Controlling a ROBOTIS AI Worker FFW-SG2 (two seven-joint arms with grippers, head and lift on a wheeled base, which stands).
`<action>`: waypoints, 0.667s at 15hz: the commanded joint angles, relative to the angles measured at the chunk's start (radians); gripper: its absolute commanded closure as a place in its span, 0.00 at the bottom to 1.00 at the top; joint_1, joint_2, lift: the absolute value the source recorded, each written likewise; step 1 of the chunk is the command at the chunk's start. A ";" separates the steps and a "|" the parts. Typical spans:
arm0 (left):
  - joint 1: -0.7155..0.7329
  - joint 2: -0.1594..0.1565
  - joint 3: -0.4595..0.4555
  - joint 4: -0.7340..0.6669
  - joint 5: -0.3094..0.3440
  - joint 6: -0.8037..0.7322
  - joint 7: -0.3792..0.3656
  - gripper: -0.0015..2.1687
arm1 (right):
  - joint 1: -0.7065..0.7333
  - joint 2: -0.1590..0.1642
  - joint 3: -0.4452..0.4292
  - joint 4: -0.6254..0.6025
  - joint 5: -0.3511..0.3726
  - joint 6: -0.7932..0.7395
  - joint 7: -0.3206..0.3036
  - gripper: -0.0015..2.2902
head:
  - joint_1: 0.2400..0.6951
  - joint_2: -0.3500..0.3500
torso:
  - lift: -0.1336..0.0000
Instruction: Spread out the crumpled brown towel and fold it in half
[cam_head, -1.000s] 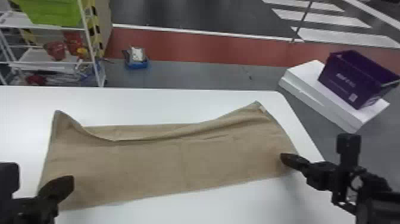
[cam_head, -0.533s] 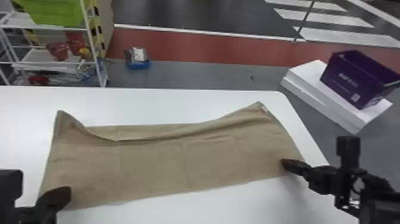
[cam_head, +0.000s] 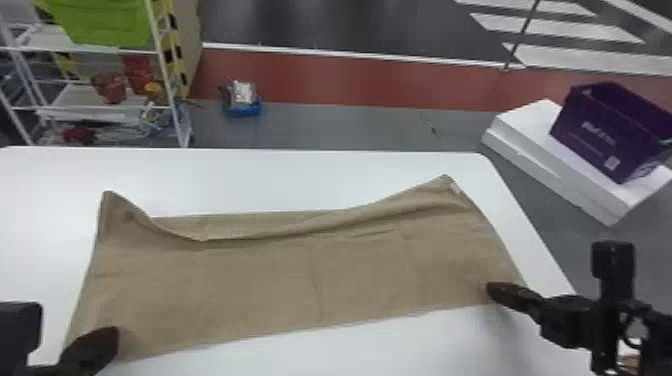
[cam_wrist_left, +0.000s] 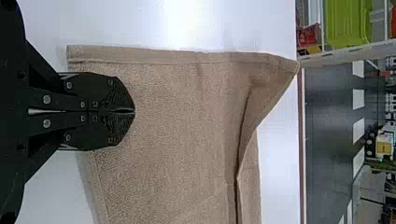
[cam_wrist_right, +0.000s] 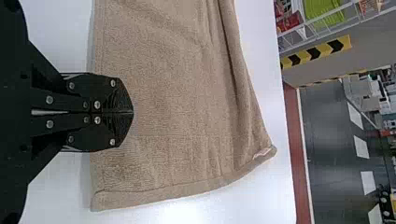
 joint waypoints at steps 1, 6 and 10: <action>0.039 -0.009 0.019 -0.035 -0.002 0.001 -0.005 0.94 | 0.061 0.001 -0.024 -0.056 -0.021 0.013 0.008 0.73 | 1.00 0.29 | 0.07; 0.094 -0.009 0.084 -0.107 0.002 0.072 -0.040 0.94 | 0.144 0.001 -0.129 -0.091 -0.110 -0.027 0.019 0.73 | 1.00 0.29 | 0.07; 0.111 -0.009 0.110 -0.147 0.031 0.072 -0.057 0.94 | 0.083 0.017 -0.135 -0.094 -0.118 -0.036 0.005 0.73 | 1.00 0.27 | 0.07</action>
